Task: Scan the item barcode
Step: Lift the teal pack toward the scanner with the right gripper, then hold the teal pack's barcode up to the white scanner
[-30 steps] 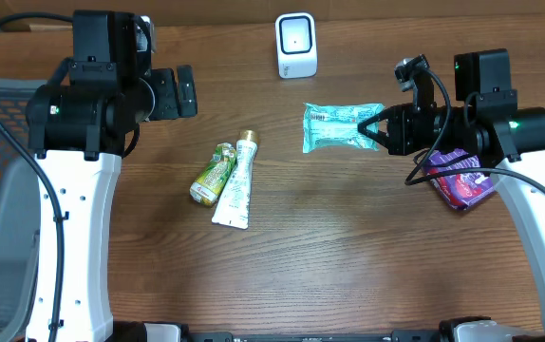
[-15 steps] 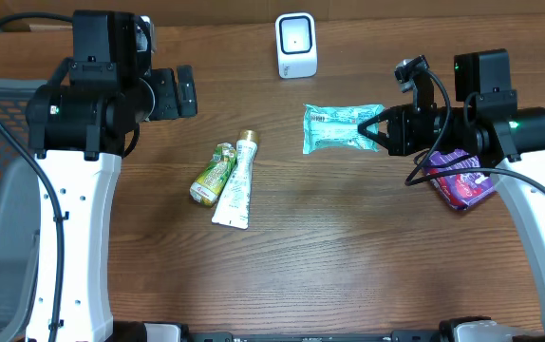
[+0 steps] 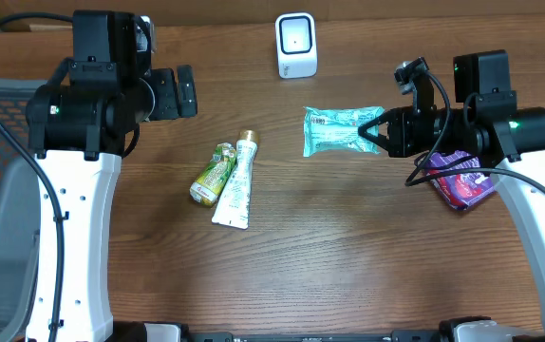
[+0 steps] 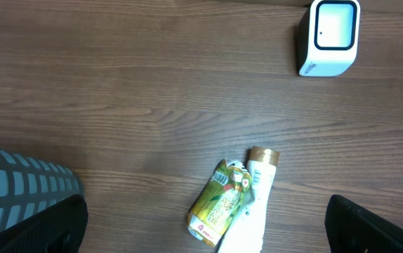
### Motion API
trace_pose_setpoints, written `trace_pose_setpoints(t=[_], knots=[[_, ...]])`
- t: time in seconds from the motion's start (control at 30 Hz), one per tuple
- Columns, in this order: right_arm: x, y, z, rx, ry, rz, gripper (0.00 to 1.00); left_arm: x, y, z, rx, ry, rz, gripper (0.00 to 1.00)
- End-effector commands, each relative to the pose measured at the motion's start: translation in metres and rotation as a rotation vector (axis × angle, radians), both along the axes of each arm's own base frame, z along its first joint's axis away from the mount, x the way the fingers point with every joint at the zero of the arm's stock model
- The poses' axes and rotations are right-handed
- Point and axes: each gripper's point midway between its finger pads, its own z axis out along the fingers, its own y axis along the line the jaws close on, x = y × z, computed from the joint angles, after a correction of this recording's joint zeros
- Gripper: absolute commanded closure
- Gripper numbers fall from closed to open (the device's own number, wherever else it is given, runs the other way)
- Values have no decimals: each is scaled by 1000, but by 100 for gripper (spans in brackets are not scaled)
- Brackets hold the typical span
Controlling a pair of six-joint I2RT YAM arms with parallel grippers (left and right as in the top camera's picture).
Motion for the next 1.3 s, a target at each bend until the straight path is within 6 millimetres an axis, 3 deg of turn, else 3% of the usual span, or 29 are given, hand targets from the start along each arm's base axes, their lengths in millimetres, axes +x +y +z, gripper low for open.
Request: trace_pose_setpoints(t=[0.0, 0.83, 0.97, 1.1, 1.27], knots=[[-1, 1, 9, 6, -30, 11, 96, 3, 3, 2, 19, -5, -4, 0], [5, -7, 2, -43, -9, -54, 96, 3, 3, 2, 19, -5, -4, 0], [27, -33, -4, -195, -34, -211, 97, 3, 3, 2, 19, -5, -4, 1], [56, -57, 9, -411, -84, -333, 97, 3, 3, 2, 19, -5, -4, 1], [104, -65, 31, -669, -172, -445, 97, 3, 3, 2, 19, -5, -4, 0]])
